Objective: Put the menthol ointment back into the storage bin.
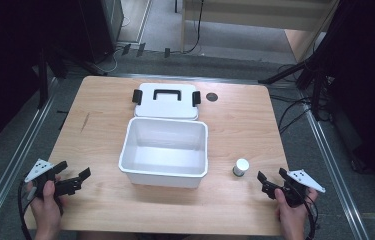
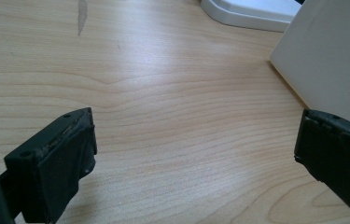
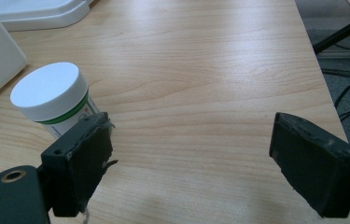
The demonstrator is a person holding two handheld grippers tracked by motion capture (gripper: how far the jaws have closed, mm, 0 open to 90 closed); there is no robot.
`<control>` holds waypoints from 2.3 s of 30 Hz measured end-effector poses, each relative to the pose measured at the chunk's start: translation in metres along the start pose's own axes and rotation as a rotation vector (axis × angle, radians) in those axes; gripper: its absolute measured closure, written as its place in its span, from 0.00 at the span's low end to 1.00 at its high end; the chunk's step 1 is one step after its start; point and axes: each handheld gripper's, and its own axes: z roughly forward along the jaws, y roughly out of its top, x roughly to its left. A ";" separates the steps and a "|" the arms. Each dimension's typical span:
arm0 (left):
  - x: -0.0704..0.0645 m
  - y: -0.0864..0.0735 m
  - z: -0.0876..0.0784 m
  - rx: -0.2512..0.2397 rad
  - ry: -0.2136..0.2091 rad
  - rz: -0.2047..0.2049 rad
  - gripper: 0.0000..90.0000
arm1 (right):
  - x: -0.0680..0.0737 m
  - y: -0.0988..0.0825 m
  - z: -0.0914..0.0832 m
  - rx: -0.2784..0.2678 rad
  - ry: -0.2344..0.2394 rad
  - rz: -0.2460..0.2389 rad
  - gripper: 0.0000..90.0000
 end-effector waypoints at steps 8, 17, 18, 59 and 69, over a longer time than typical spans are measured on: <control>0.000 0.000 -0.001 -0.008 0.001 -0.001 0.00 | -0.002 0.001 0.002 0.025 0.022 0.012 0.15; 0.000 -0.001 -0.001 -0.014 0.005 -0.001 0.00 | 0.003 0.005 0.004 0.148 0.069 -0.036 0.16; 0.000 -0.001 -0.001 -0.013 0.005 -0.001 0.00 | 0.003 0.005 0.004 0.148 0.069 -0.036 0.16; 0.001 -0.001 -0.001 -0.010 -0.004 -0.004 0.00 | 0.081 0.089 0.044 0.900 0.045 -0.332 0.22; 0.001 -0.001 -0.001 -0.013 -0.005 -0.007 0.00 | 0.091 0.095 0.063 0.929 0.032 -0.335 0.25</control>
